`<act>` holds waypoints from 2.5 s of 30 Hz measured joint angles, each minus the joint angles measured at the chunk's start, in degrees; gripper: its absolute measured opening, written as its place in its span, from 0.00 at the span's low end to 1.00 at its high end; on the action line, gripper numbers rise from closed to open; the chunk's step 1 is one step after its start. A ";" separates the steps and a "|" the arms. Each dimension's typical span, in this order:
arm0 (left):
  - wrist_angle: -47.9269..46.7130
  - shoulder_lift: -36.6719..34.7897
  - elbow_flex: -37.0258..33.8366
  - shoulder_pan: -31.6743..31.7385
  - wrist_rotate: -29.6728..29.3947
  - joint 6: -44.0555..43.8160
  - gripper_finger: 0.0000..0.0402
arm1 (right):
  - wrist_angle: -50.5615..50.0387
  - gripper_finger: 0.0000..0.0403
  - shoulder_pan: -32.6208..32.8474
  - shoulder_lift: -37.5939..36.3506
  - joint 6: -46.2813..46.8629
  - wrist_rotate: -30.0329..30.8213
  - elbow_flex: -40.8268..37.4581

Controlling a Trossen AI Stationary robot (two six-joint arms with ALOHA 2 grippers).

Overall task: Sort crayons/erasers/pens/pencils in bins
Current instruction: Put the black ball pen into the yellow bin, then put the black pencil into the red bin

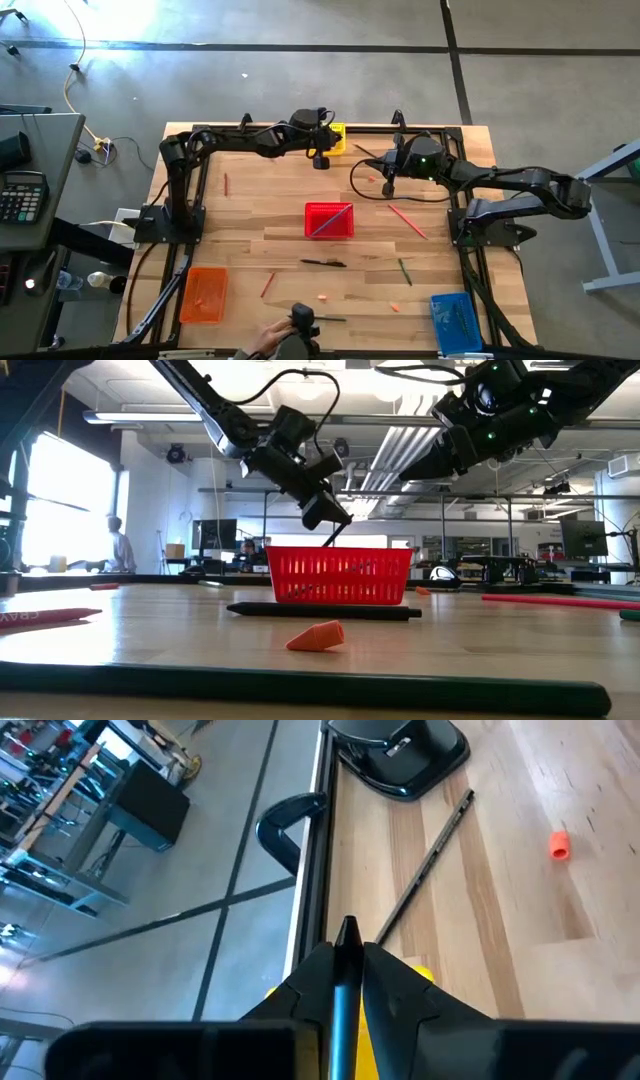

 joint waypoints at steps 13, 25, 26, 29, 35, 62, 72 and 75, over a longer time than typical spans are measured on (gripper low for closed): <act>0.26 0.00 0.00 -0.98 -6.86 1.01 0.22 | 0.00 0.00 0.02 0.00 0.11 0.02 0.00; -1.18 -4.58 0.05 -1.62 -8.68 -4.45 0.13 | -0.39 0.00 0.04 0.00 0.17 0.01 0.00; -1.39 -5.06 0.04 -1.62 -8.21 -5.60 0.11 | -0.45 0.00 0.02 0.00 0.17 0.00 0.00; -2.10 -5.91 0.04 -1.73 -6.64 -9.94 0.05 | -0.97 0.00 0.04 0.00 0.18 0.02 0.00; -0.73 -6.12 -1.94 -1.73 -4.66 -14.77 0.01 | -2.02 0.00 0.02 0.00 0.20 0.04 0.00; 40.89 -22.76 -40.97 -3.00 -0.83 -30.36 0.00 | -4.15 0.00 0.04 5.68 10.44 4.30 0.00; 50.00 -31.10 -53.86 -3.06 5.29 -31.08 0.00 | -5.51 0.01 0.02 6.14 14.82 6.40 0.90; 52.68 -31.64 -56.48 -3.06 6.47 -31.69 0.00 | -9.85 0.06 0.02 6.17 15.11 6.43 1.97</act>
